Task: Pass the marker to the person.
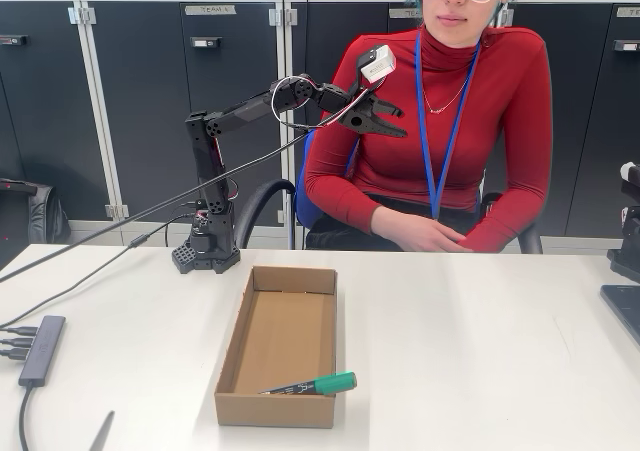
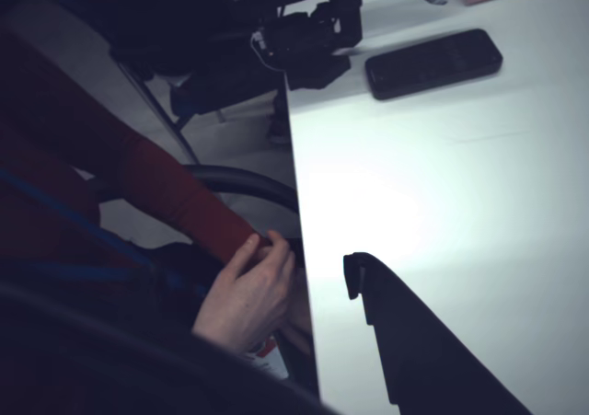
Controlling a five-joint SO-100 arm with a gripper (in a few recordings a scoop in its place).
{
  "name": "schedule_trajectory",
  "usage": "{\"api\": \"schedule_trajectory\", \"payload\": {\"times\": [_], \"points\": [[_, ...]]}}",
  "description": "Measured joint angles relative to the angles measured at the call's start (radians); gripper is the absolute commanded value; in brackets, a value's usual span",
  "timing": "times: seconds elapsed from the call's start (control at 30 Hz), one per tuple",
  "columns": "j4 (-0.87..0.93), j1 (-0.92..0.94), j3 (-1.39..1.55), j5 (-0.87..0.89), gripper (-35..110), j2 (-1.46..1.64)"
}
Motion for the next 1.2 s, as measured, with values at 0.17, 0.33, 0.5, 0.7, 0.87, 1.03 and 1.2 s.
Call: {"api": "schedule_trajectory", "payload": {"times": [0.17, 0.33, 0.5, 0.7, 0.87, 1.03, 1.2], "points": [[0.000, 0.008, 0.000, 0.000, 43, 0.000], [0.048, 0.009, 0.000, 0.009, 43, 0.000], [0.060, 0.009, 0.000, 0.028, 43, 0.000], [0.044, 0.009, 0.000, 0.029, 43, 0.000], [0.037, 0.009, 0.000, 0.034, 43, 0.000], [0.037, 0.018, 0.000, 0.034, 43, 0.000], [0.035, 0.018, 0.000, 0.034, 43, 0.000]]}}
